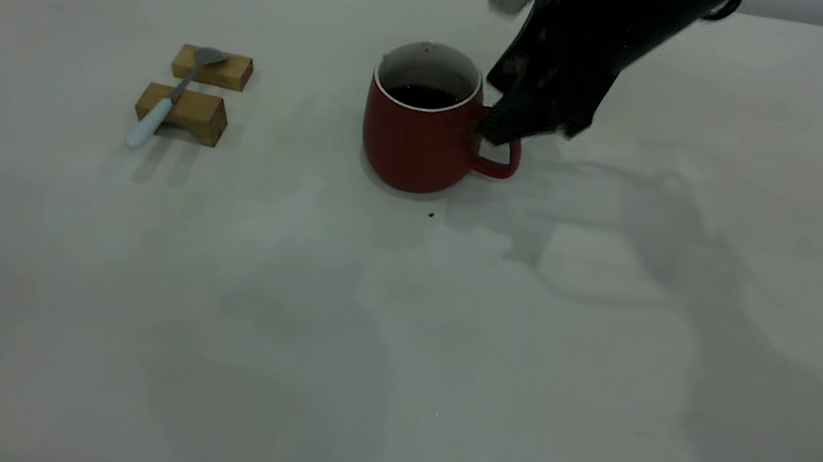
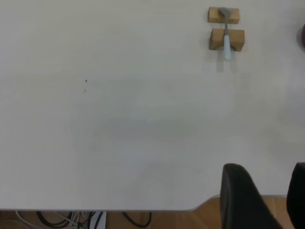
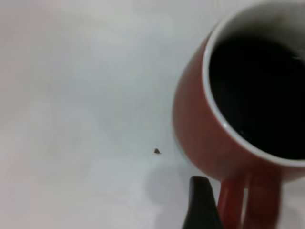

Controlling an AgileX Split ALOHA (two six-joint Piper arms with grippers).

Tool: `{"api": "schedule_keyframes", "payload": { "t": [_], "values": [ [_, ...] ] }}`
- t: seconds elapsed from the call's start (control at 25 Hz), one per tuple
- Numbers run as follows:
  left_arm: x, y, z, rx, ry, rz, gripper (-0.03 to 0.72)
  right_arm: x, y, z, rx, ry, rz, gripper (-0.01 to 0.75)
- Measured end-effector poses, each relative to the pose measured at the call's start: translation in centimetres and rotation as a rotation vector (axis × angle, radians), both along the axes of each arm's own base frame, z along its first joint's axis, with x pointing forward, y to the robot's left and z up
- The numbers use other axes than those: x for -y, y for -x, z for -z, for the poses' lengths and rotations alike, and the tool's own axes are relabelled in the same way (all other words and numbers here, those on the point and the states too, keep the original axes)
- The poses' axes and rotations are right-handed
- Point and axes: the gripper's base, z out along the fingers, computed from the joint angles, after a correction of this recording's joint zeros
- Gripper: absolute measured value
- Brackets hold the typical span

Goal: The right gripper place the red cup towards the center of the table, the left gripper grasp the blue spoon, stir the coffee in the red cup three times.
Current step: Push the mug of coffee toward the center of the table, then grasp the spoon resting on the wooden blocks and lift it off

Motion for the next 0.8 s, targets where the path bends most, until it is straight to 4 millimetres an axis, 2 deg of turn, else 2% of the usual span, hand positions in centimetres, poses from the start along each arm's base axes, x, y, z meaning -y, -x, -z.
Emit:
{"api": "schedule_keyframes", "payload": {
  "t": [0.12,0.24,0.36,0.44,0.52,0.64,0.8],
  "values": [
    [0.0,0.0,0.0,0.000,0.000,0.000,0.318,0.7,0.0,-2.5,-0.051,-0.047,0.034,0.572],
    [0.0,0.0,0.0,0.000,0.000,0.000,0.318,0.3,1.1,-6.0,-0.223,-0.139,0.105,0.572],
    [0.0,0.0,0.0,0.000,0.000,0.000,0.318,-0.2,2.7,-10.1,-0.514,-0.231,0.302,0.572],
    [0.0,0.0,0.0,0.000,0.000,0.000,0.318,0.3,3.3,-12.3,-0.659,-0.216,0.493,0.572],
    [0.0,0.0,0.0,0.000,0.000,0.000,0.318,1.5,4.1,-13.7,-0.745,-0.100,0.707,0.572],
    [0.0,0.0,0.0,0.000,0.000,0.000,0.318,4.4,5.4,-15.0,-0.717,0.113,0.966,0.572],
    [0.0,0.0,0.0,0.000,0.000,0.000,0.318,7.8,8.7,-17.6,-0.625,0.213,1.143,0.572]
  ]
}}
